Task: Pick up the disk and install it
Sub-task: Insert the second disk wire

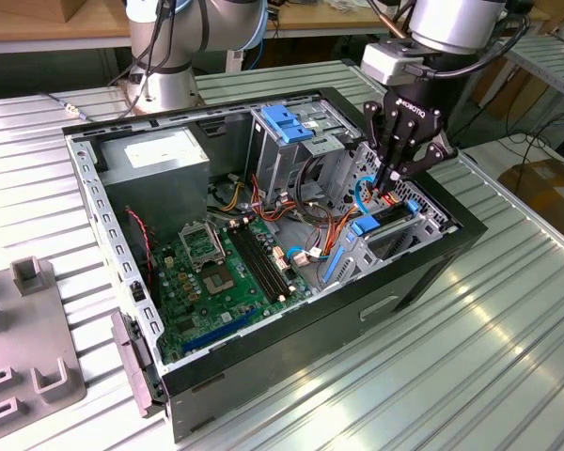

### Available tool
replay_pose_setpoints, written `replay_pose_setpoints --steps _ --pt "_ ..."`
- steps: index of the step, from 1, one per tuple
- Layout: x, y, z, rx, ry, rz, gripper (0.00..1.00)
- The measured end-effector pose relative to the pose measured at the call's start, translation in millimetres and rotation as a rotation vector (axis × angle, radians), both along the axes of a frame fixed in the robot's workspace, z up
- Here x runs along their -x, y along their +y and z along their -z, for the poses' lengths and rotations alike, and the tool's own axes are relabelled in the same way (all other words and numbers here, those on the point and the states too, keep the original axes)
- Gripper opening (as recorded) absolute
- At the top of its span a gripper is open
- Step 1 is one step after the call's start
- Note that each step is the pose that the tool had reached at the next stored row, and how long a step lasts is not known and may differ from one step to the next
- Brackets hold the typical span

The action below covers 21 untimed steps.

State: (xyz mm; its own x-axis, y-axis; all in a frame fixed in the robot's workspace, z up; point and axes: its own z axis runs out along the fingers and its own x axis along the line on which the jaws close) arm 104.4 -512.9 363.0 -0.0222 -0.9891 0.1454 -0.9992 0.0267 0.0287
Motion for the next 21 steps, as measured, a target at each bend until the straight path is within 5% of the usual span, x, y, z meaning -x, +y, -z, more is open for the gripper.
replay_pose_setpoints --steps 3,6,7,9,13,14,17,18,21 --pt "0.0 -6.3 0.8 -0.0004 0.0000 0.000 0.16" --pt "0.0 -14.3 4.4 -0.0227 0.0000 0.000 0.16" --pt "0.0 -16.5 5.4 -0.0421 -0.0001 0.000 0.16" --pt "0.0 -18.4 6.6 -0.0562 0.0000 0.000 0.16" --pt "0.0 -18.9 8.8 -0.0603 -0.0001 -0.001 0.16" --pt "0.1 -19.3 8.9 -0.0684 0.0000 -0.001 0.16" --pt "0.0 -22.4 9.0 -0.1213 0.0000 -0.001 0.16" --pt "0.1 -23.0 9.1 -0.1277 -0.0001 -0.001 0.16" --pt "0.0 -23.8 9.5 -0.1289 0.0000 -0.001 0.16"
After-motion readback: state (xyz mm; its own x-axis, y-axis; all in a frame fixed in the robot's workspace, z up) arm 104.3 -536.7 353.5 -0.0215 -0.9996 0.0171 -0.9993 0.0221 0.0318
